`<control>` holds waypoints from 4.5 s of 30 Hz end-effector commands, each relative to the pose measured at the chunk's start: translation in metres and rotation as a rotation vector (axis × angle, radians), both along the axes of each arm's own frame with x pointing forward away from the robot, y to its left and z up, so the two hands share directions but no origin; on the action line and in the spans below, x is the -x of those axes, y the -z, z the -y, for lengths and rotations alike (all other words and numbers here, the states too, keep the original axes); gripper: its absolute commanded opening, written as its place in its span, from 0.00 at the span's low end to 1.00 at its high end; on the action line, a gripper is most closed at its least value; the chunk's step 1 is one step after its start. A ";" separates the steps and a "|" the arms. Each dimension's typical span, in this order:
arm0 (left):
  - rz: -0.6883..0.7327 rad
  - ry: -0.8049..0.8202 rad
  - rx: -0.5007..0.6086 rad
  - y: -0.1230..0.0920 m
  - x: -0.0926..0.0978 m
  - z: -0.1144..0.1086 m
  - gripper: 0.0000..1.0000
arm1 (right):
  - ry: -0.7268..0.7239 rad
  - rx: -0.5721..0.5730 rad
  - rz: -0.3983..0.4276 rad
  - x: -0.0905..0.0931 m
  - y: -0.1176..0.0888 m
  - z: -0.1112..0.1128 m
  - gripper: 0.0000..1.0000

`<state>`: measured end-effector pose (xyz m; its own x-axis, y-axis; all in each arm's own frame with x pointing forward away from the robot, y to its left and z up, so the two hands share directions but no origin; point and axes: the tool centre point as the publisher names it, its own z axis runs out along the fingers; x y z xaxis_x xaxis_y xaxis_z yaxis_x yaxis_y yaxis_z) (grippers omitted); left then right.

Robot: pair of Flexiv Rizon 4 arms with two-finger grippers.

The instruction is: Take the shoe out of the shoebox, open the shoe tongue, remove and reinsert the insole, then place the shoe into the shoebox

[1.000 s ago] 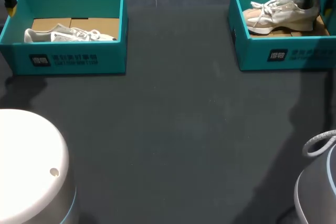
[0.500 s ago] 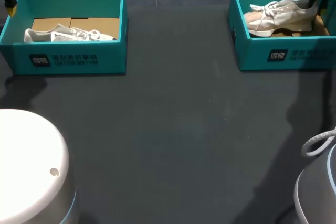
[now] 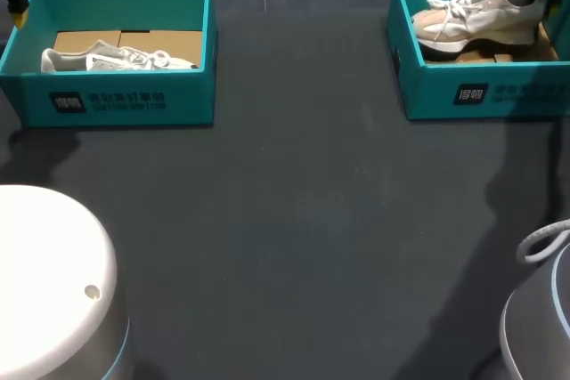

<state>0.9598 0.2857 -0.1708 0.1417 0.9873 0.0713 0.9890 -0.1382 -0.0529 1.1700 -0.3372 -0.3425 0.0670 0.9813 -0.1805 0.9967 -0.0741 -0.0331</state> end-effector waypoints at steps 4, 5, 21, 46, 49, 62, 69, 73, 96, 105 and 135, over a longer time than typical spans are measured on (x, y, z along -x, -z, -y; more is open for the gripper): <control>0.001 0.001 -0.001 0.000 0.000 -0.001 1.00 | 0.015 0.042 0.003 0.005 -0.040 0.001 0.00; 0.001 0.001 -0.001 0.000 0.000 -0.001 1.00 | 0.017 0.041 0.006 0.005 -0.043 0.002 0.00; 0.001 0.001 -0.001 0.000 0.000 -0.001 1.00 | 0.035 0.069 0.039 0.008 -0.104 0.008 0.00; 0.001 0.001 -0.001 0.000 0.000 -0.001 1.00 | 0.074 0.080 0.098 0.021 -0.154 0.009 0.00; 0.001 0.001 -0.001 0.000 0.000 -0.001 1.00 | 0.084 0.109 0.104 0.027 -0.172 0.010 0.00; 0.001 0.001 -0.001 0.000 0.000 -0.001 1.00 | 0.059 0.127 0.120 0.061 -0.224 -0.016 0.00; 0.001 0.001 -0.001 0.000 0.000 -0.001 1.00 | 0.049 0.159 0.149 0.091 -0.247 -0.043 0.00; 0.001 0.001 -0.001 0.000 0.000 -0.001 1.00 | 0.047 0.167 0.178 0.113 -0.254 -0.065 0.00; 0.001 0.001 -0.001 0.000 0.000 -0.001 1.00 | 0.144 0.198 0.232 0.268 -0.238 -0.209 0.00; 0.001 0.001 -0.001 0.000 0.000 -0.001 1.00 | 0.126 0.228 0.246 0.293 -0.235 -0.224 0.00; 0.001 0.001 -0.001 0.000 0.000 -0.001 1.00 | 0.081 0.210 0.212 0.382 -0.160 -0.278 0.00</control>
<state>0.9598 0.2857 -0.1707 0.1416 0.9873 0.0713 0.9890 -0.1381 -0.0528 0.8053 -0.0657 -0.1666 0.2051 0.9068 -0.3684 0.9745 -0.1544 0.1626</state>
